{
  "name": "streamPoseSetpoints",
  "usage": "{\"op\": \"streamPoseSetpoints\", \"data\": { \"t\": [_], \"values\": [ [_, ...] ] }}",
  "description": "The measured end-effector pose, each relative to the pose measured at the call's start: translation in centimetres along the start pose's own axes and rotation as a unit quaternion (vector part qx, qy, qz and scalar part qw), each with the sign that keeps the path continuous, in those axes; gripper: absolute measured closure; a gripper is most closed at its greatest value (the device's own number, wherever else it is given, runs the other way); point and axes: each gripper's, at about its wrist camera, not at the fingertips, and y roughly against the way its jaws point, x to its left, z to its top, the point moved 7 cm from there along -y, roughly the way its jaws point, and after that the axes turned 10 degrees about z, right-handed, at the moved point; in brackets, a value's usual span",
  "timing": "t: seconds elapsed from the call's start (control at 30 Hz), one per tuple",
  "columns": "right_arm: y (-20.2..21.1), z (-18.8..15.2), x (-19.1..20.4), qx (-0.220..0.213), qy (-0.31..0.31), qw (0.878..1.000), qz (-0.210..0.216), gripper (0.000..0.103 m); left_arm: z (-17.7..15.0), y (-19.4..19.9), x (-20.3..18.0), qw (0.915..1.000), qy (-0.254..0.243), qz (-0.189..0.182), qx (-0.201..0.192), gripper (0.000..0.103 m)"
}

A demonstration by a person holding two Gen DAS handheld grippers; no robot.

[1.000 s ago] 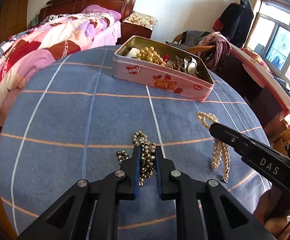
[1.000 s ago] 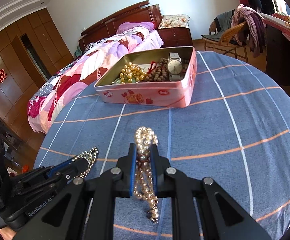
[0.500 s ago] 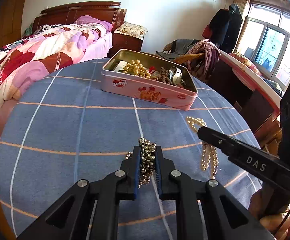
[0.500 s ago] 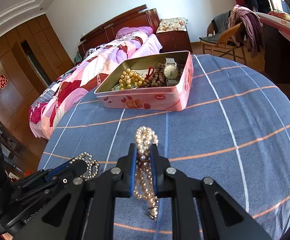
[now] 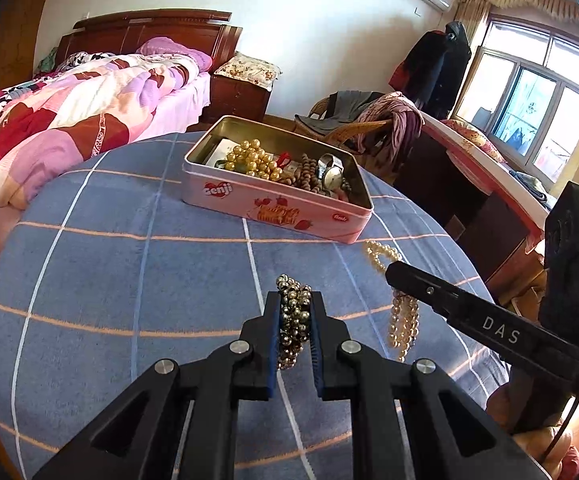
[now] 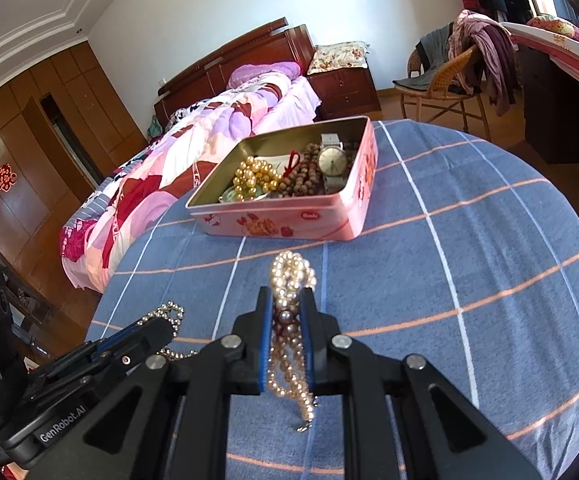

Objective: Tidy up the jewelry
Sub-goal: 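Lift the pearl strand and silver chain and carry both over the pink tin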

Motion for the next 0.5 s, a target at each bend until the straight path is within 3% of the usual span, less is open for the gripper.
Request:
{"op": "streamPoseSetpoints", "data": {
  "t": [0.2,0.5],
  "values": [
    [0.0,0.7,-0.7,-0.004,0.001,1.0,-0.01,0.087,0.7,-0.2,0.0,1.0,-0.002,-0.001,-0.004,0.09],
    [1.2,6.4,-0.4,-0.061,0.016,0.998,-0.008,0.087,7.4,0.0,0.5,0.9977,0.002,-0.007,-0.068,0.09]
  ]
}}
